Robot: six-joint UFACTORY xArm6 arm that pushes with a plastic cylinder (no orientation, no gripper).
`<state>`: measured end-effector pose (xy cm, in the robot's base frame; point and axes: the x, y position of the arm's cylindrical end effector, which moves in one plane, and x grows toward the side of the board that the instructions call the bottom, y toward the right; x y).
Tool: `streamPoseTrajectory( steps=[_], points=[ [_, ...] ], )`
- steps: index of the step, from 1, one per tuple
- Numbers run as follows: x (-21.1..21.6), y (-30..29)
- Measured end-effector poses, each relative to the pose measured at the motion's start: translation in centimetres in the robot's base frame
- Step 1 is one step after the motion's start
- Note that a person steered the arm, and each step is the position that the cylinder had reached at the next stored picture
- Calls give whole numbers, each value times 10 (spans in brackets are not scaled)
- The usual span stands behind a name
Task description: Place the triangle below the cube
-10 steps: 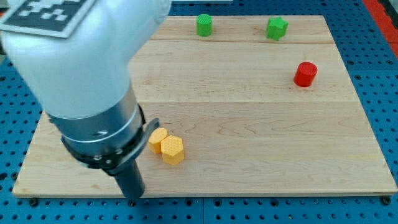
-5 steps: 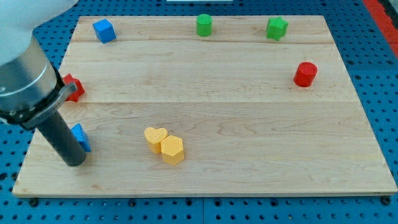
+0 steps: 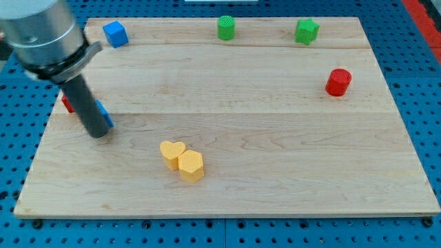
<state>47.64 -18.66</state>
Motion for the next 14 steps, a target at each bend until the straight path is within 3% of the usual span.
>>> streamPoseTrajectory(
  steps=[1, 2, 3, 4, 6, 8, 9, 11, 14],
  points=[
    [-23, 16],
    [-3, 46],
    [10, 24],
    [3, -38],
    [-88, 34],
    [-51, 39],
    [-80, -10],
    [-160, -35],
    [-169, -20]
  ],
)
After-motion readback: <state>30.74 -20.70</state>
